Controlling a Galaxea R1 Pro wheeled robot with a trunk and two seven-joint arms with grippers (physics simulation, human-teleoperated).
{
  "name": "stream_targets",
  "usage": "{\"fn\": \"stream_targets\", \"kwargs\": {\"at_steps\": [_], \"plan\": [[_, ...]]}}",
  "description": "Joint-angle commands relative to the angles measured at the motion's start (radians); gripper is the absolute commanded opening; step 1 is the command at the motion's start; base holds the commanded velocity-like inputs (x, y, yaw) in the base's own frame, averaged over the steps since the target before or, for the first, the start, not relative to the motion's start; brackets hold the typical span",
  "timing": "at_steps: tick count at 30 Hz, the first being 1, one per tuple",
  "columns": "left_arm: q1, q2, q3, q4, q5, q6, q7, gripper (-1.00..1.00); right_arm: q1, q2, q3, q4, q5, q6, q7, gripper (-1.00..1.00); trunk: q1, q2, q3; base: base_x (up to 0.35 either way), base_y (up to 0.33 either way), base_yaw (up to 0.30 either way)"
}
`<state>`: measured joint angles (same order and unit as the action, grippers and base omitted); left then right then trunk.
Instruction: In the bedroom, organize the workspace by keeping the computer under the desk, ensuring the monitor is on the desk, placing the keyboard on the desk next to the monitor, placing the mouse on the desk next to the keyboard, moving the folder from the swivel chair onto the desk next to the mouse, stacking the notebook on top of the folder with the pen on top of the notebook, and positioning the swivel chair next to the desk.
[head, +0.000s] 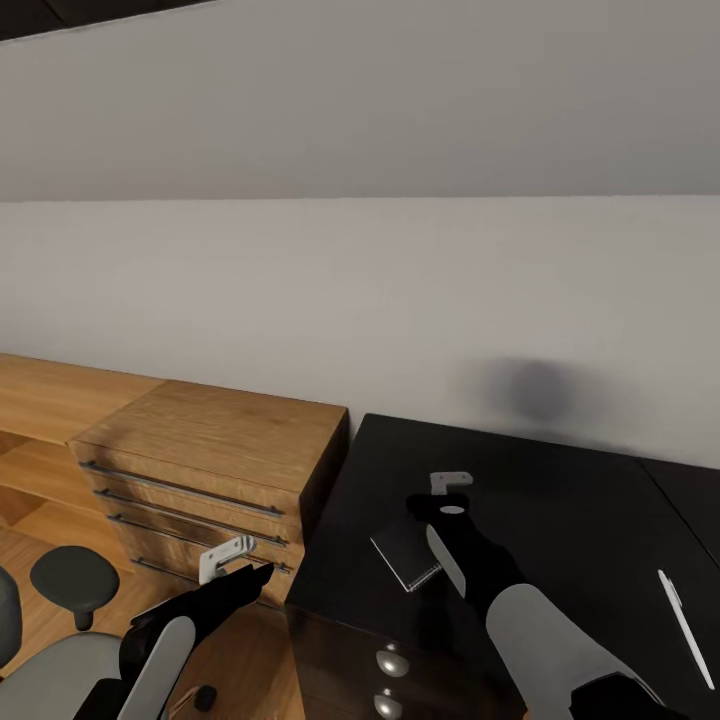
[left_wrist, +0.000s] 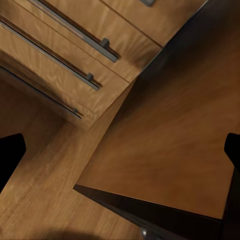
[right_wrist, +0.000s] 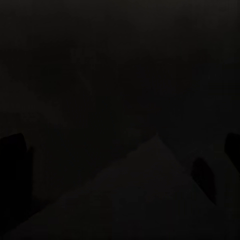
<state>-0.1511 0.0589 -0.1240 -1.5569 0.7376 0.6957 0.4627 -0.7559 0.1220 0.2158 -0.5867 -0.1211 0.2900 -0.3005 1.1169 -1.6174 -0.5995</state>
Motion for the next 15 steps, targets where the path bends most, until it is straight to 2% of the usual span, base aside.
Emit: {"fn": "stream_targets", "kwargs": {"at_steps": [1,15], "plan": [[-0.001,0.001,-0.002,-0.001,0.011,0.001,0.011,1.00,0.000,-0.001,0.006,0.044,-0.010,0.009,-0.009,1.00,0.000,0.000,-0.001,0.000,0.000,0.000],[-0.001,0.001,0.000,0.000,0.011,0.001,0.011,1.00,0.000,-0.001,0.004,0.047,-0.011,0.017,-0.016,1.00,0.000,0.000,-0.001,0.000,0.000,0.000]]}}
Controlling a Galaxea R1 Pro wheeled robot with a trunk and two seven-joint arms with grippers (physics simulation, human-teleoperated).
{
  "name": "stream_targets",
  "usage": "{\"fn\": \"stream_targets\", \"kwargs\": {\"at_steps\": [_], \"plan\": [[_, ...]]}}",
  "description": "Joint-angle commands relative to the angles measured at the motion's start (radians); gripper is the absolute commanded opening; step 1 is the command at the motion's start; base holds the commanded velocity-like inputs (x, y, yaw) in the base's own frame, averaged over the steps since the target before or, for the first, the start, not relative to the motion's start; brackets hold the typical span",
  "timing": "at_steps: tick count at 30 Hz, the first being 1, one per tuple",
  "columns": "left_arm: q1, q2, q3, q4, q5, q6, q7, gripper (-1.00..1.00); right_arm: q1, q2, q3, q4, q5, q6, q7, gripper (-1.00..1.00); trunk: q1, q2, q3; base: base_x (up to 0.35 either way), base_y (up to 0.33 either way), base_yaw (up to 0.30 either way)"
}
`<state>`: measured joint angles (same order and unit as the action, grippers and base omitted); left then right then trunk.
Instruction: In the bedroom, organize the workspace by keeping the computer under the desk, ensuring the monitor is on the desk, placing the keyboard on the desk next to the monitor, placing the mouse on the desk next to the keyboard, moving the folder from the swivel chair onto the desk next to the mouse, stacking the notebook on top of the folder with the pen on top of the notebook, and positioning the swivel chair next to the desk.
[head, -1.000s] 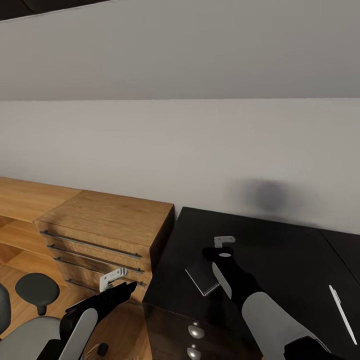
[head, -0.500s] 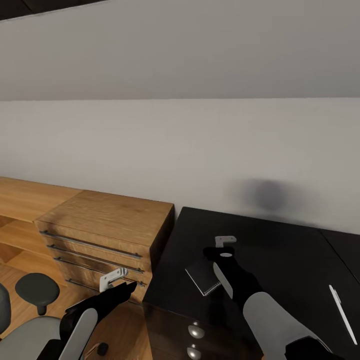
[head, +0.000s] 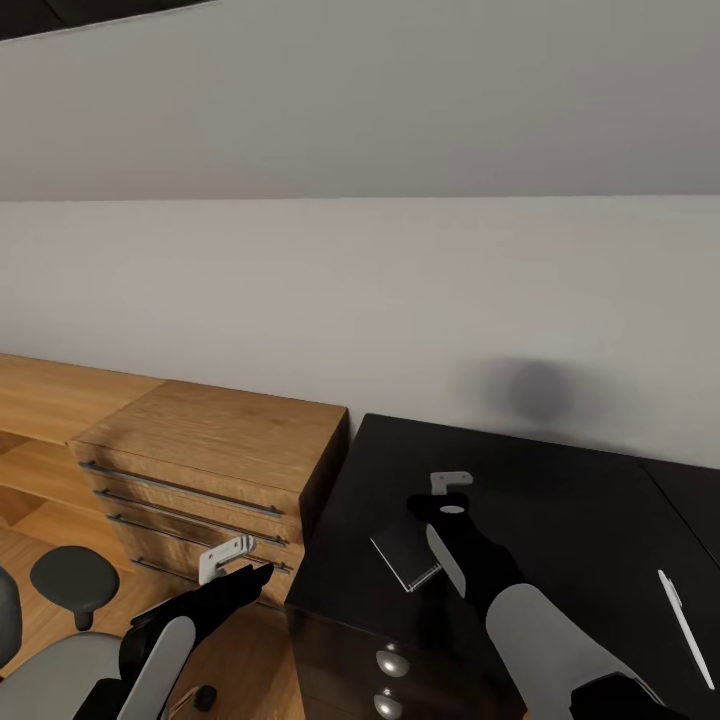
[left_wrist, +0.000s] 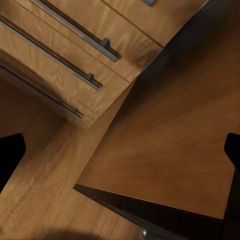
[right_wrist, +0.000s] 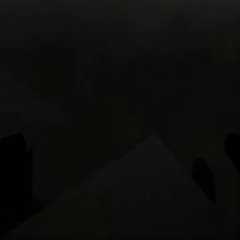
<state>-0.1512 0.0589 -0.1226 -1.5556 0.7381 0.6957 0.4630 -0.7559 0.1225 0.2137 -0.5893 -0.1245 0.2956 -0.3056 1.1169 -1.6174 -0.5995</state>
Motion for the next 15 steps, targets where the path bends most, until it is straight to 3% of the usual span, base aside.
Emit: {"fn": "stream_targets", "kwargs": {"at_steps": [1,15], "plan": [[-0.001,0.001,-0.002,-0.001,0.010,0.001,0.010,1.00,0.000,-0.001,0.006,0.050,-0.007,0.012,-0.012,1.00,0.000,0.000,-0.001,0.000,0.000,0.000],[-0.001,0.001,-0.002,0.000,0.010,0.001,0.010,1.00,0.000,-0.001,0.006,0.051,-0.007,0.013,-0.016,1.00,0.000,0.000,-0.001,0.000,0.000,0.000]]}}
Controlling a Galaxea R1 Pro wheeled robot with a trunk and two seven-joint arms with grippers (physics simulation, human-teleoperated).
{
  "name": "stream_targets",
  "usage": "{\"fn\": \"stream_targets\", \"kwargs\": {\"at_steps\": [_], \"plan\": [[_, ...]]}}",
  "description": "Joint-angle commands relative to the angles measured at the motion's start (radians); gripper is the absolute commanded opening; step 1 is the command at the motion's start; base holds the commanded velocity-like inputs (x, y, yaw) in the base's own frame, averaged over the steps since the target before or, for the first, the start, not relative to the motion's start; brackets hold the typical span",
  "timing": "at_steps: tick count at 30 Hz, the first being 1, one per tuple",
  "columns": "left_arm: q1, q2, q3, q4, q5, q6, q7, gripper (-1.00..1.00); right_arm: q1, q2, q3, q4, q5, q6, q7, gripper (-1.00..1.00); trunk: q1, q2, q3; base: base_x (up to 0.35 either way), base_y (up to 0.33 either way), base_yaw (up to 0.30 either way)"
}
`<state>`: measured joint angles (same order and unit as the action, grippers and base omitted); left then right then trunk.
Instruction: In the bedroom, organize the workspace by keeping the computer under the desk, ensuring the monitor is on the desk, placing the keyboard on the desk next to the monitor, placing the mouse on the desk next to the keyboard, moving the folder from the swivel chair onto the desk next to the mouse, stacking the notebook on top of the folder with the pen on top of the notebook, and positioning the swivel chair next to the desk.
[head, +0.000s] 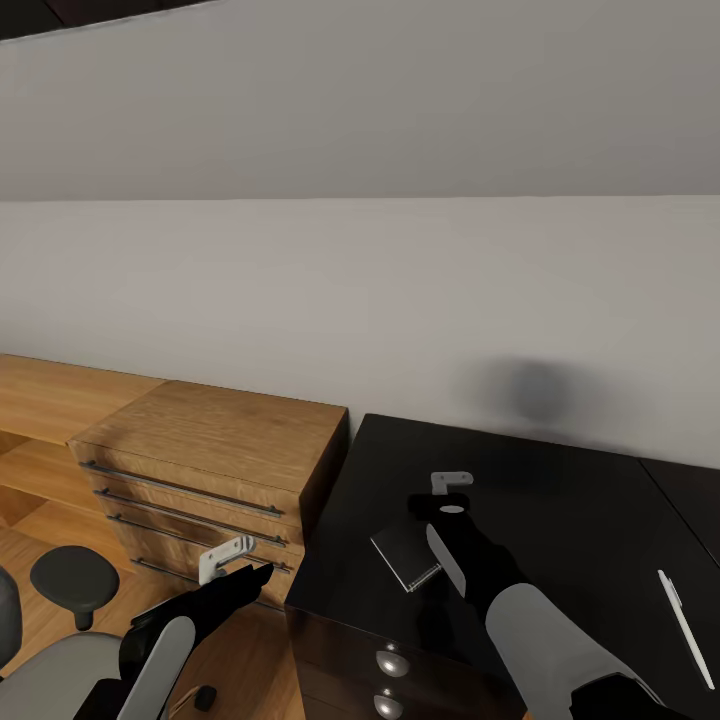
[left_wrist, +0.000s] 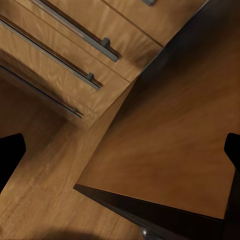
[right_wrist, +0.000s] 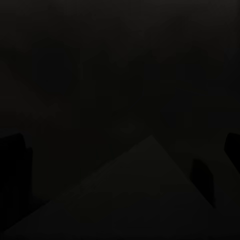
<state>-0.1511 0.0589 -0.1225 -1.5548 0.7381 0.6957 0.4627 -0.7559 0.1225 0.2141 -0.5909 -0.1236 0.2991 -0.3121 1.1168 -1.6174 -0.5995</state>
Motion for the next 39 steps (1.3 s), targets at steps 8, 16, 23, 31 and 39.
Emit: {"fn": "stream_targets", "kwargs": {"at_steps": [8,16,23,31,39], "plan": [[-0.001,0.001,-0.001,-0.001,0.010,0.001,0.011,1.00,0.000,-0.001,0.006,0.053,-0.008,0.009,-0.009,1.00,0.000,0.000,-0.001,-0.088,0.000,0.000],[-0.001,0.001,0.000,-0.001,0.010,0.001,0.011,1.00,0.000,-0.001,0.007,0.053,-0.008,0.009,-0.009,1.00,0.000,0.000,-0.001,-0.200,0.000,0.000],[-0.001,0.001,0.000,-0.001,0.010,0.001,0.011,1.00,0.000,-0.001,0.007,0.054,-0.008,0.009,-0.009,1.00,0.000,0.000,-0.001,-0.038,0.000,0.000],[-0.001,0.001,0.000,-0.001,0.010,0.001,0.010,1.00,0.000,-0.001,0.007,0.053,-0.008,0.009,-0.009,1.00,0.000,0.000,-0.001,-0.144,0.000,0.000],[-0.001,0.001,0.000,-0.001,0.011,0.001,0.010,1.00,0.000,-0.001,0.007,0.053,-0.008,0.009,-0.009,1.00,0.000,0.000,-0.001,-0.124,0.000,0.000]]}}
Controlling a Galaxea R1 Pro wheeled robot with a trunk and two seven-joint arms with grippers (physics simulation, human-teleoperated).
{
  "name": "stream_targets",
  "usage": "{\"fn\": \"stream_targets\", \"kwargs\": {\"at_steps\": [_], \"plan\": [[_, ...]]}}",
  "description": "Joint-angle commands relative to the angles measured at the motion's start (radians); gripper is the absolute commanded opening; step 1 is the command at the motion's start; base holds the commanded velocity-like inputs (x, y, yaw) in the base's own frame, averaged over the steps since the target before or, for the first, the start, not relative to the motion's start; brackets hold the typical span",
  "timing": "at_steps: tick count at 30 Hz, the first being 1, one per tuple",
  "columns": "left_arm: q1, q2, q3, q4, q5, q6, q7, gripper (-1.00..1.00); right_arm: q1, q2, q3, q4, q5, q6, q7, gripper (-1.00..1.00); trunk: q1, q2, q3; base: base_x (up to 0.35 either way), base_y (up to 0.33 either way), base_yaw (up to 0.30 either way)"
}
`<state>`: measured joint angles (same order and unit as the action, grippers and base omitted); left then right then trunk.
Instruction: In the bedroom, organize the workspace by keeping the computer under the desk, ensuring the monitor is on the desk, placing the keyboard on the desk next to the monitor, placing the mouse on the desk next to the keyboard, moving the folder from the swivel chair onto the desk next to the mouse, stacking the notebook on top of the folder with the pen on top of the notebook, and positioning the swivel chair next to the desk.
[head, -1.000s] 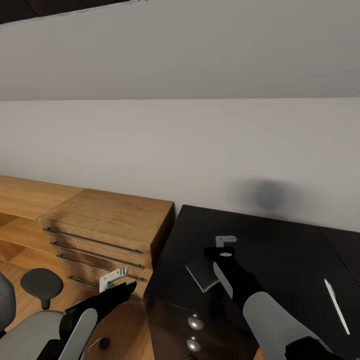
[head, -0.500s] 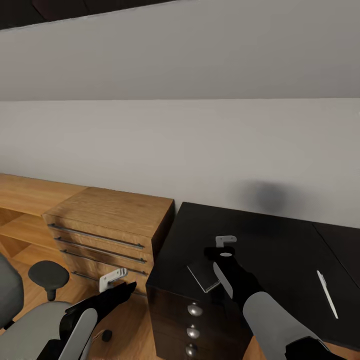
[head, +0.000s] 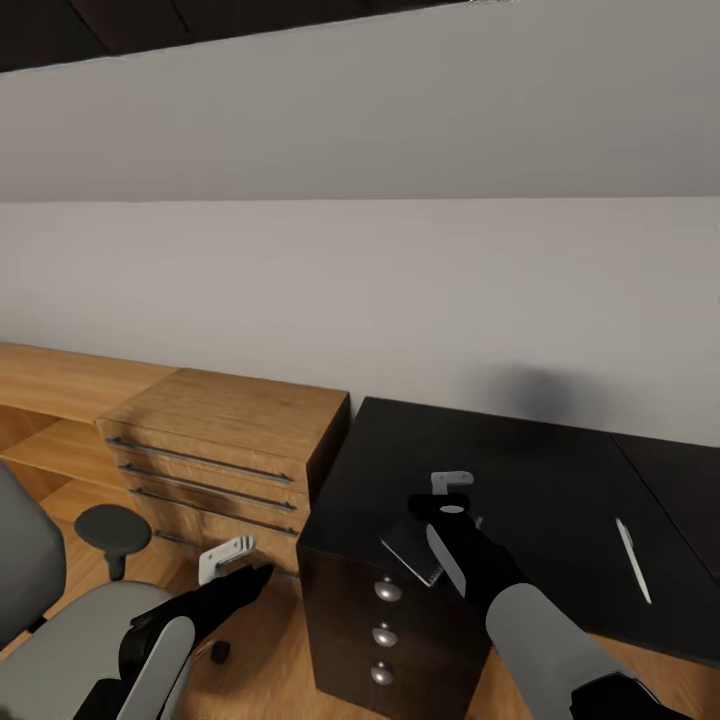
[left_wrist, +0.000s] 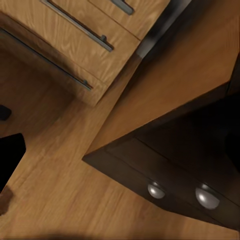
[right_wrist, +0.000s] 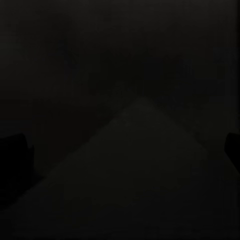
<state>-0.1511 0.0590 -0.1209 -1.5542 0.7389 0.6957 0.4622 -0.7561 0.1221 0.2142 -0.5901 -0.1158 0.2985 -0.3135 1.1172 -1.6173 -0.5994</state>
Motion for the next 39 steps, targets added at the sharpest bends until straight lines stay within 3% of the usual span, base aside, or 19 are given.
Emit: {"fn": "stream_targets", "kwargs": {"at_steps": [1,39], "plan": [[-0.001,0.001,-0.002,-0.001,0.011,0.001,0.010,1.00,0.000,-0.001,0.007,0.052,-0.016,0.010,-0.007,1.00,0.000,-0.001,-0.001,-0.105,0.000,0.000],[-0.001,0.001,-0.002,-0.001,0.010,0.001,0.011,1.00,0.000,-0.001,0.008,0.050,-0.016,0.008,-0.007,1.00,0.000,-0.001,-0.001,-0.047,0.000,0.000]]}}
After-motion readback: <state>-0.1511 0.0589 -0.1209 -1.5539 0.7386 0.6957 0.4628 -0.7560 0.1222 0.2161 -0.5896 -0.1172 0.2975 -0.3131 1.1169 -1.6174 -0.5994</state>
